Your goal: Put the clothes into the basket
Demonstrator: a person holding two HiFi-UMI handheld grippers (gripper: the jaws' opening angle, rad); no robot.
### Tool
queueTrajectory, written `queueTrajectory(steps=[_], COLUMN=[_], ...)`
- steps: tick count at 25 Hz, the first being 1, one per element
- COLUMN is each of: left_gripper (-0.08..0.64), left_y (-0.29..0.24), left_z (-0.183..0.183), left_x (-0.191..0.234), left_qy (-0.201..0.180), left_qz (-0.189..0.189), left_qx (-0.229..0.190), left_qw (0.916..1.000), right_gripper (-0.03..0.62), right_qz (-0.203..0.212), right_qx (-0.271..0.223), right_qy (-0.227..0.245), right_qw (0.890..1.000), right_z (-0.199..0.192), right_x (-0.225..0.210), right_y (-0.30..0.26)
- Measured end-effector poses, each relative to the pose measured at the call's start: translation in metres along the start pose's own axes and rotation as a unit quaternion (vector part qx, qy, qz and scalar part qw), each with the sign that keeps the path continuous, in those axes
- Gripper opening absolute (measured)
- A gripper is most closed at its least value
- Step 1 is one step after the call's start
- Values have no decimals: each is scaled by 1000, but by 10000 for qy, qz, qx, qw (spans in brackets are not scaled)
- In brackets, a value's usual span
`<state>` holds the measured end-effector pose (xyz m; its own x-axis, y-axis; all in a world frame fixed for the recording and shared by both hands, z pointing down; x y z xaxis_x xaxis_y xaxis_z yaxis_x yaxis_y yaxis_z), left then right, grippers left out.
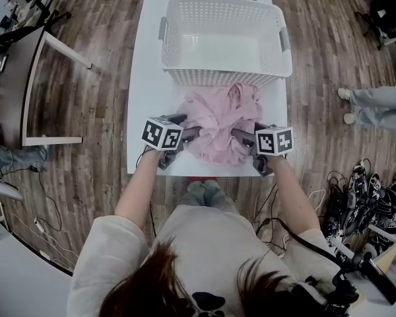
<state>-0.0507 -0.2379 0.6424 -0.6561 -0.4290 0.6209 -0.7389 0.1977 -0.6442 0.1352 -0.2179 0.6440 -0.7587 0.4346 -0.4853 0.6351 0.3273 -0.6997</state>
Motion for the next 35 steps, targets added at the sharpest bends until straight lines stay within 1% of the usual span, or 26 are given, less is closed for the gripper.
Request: queueTrajectory(steps=[4, 6, 8, 11, 14, 17, 20, 23, 25, 31, 35], left_gripper=[319, 319, 309, 274, 240, 215, 201, 190, 187, 181, 181], left_y=[-5, -6, -10, -13, -13, -12, -11, -12, -12, -7, -9], left_z=[0, 1, 2, 0, 0, 2, 0, 3, 4, 1, -1], left_x=[-1, -2, -4, -6, -10, -15, -20, -29, -36, -49, -47], left_qy=[116, 158, 192, 313, 477, 454, 366, 174, 95, 72, 112], left_qz=[-9, -37, -109, -226, -310, -386, -460, -465, -527, -695, -683], left_qx=[-18, -14, -10, 17, -41, -203, -342, -407, -432, -587, -580], left_qw=[9999, 9999, 9998, 9993, 9984, 9980, 9977, 9979, 9976, 9958, 9959], right_gripper=[321, 299, 276, 235, 171, 137, 127, 123, 120, 115, 117], right_qz=[-4, 32, 4, 50, -156, -260, -243, -281, -297, -298, -358], right_qx=[49, -18, -27, -9, 19, -108, -277, -328, -347, -543, -449], right_qy=[124, 128, 150, 179, 436, 665, 836, 1057, 1119, 1143, 1145], right_qw=[9999, 9999, 9999, 9998, 9989, 9974, 9958, 9935, 9927, 9915, 9918], right_z=[5, 8, 9, 9, 11, 14, 14, 18, 19, 21, 21], right_x=[5, 9, 8, 11, 12, 15, 20, 25, 28, 38, 38], right_y=[-8, -12, -13, -16, -15, -13, -8, -6, -5, 3, -1])
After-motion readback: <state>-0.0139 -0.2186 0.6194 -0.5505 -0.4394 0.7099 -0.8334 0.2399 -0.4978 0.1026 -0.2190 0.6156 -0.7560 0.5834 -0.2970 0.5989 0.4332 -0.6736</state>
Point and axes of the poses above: the fingertips, and each gripper's own axes: y backward along the fingers, x to its left, z out of its top, the point moved 3 cm from there along y, backward along the fingers, and after that the axes turned 8 degrees about y, right-handed, at the moved point
